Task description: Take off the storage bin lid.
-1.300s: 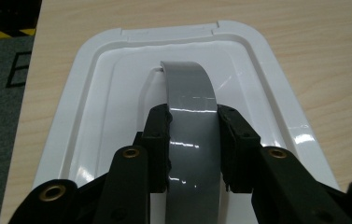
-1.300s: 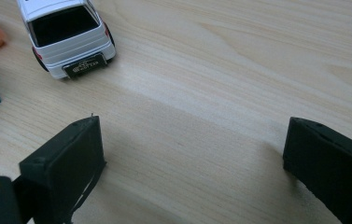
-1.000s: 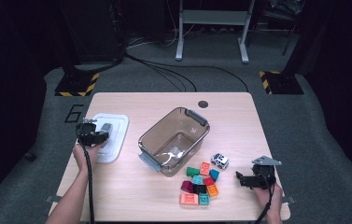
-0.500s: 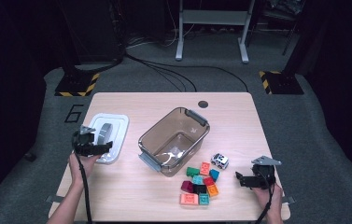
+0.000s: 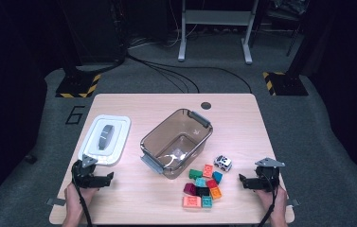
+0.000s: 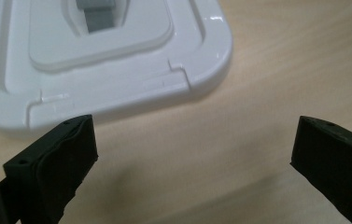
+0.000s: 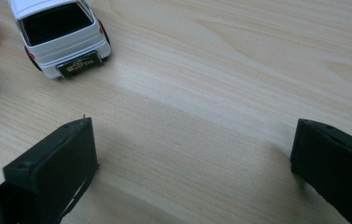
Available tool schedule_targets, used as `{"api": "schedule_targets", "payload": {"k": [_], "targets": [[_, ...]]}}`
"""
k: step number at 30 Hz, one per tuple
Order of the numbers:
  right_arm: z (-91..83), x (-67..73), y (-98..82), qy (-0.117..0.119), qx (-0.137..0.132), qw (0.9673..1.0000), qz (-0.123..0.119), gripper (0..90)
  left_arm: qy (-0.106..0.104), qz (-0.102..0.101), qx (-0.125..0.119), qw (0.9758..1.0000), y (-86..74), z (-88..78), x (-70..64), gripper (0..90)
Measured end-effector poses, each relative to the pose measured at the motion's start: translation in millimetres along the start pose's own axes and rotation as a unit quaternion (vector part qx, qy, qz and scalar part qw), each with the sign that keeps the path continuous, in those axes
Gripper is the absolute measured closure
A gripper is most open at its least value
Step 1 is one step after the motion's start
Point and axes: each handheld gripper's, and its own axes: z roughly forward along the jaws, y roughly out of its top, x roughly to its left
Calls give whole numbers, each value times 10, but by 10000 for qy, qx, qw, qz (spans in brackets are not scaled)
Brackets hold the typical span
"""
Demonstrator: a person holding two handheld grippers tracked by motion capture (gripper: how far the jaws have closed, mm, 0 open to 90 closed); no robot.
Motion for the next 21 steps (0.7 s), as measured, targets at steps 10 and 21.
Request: {"api": "schedule_targets", "payload": {"k": [10,21], "targets": [[3,-6,30,-4,119,9999,0,0,-58,-144,-183,9997,-199,-48,-38,1],[-120,78,276,541,-235,9983,-24,14,-80,-188,-197,9996,-236,-68,-26,2]]}}
